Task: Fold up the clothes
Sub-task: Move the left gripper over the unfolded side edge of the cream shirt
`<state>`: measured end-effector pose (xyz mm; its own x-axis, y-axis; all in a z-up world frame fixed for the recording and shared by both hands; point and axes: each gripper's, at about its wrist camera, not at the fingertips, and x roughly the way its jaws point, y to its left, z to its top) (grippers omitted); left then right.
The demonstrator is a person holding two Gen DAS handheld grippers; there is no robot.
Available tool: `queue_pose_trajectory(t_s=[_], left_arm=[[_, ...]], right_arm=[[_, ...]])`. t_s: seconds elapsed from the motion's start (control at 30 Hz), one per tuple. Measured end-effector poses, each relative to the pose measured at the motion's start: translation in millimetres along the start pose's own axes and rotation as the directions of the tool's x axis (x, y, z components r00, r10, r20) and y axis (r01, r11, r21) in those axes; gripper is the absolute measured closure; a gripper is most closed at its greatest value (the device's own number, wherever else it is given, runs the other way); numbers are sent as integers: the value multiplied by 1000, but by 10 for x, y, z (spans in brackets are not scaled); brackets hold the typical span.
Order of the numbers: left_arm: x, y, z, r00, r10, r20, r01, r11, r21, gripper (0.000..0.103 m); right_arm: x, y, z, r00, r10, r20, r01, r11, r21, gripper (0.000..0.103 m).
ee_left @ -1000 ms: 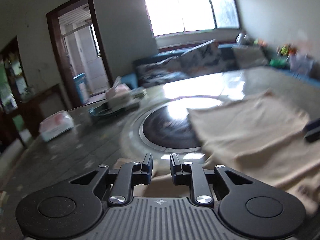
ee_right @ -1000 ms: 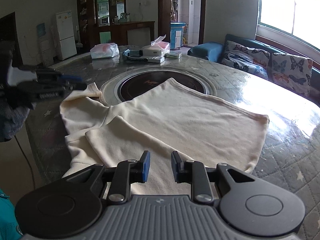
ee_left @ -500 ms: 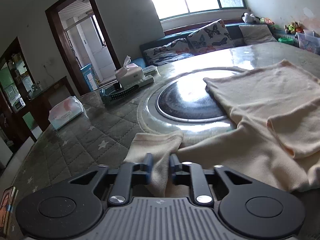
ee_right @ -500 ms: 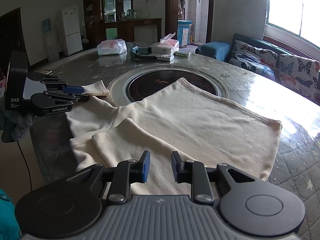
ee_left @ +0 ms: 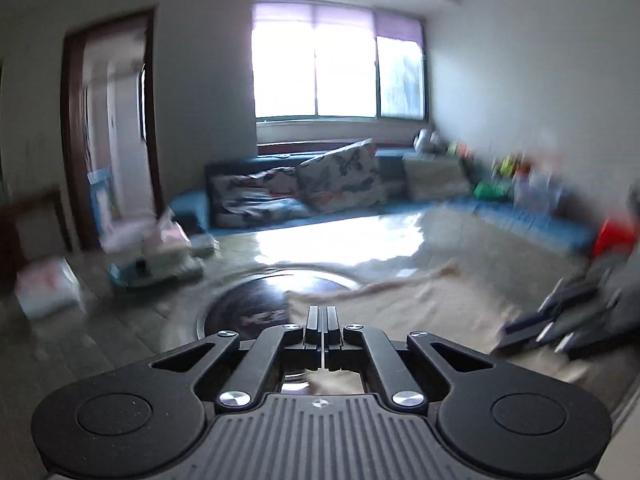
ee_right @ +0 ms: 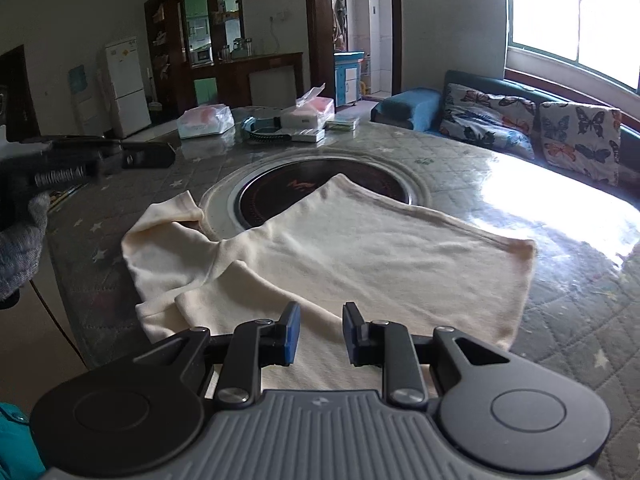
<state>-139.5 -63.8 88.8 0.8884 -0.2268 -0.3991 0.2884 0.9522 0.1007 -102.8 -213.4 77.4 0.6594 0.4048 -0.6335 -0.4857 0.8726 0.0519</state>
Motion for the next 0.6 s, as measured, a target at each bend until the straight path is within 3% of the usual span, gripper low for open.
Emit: queue_pose_trajectory(t_s=[0.1, 0.27, 0.4, 0.53, 0.6], left_arm=[[153, -31, -148, 994, 97, -55, -93, 993, 77, 97], [377, 248, -347, 969, 200, -143, -193, 979, 61, 97], [400, 355, -439, 960, 232, -160, -223, 972, 69, 78], [389, 394, -508, 956, 234, -178, -222, 971, 86, 76], [350, 432, -535, 955, 238, -177, -229, 971, 68, 67]], right_arm=[[-21, -18, -18, 1000, -4, -3, 4, 1000, -3, 80], [52, -1, -41, 1000, 6, -23, -6, 1000, -12, 80], [139, 67, -3, 999, 28, -33, -29, 999, -29, 80], [246, 176, 116, 997, 57, -42, -60, 996, -72, 80], [312, 230, 193, 996, 78, -50, -82, 993, -86, 80]])
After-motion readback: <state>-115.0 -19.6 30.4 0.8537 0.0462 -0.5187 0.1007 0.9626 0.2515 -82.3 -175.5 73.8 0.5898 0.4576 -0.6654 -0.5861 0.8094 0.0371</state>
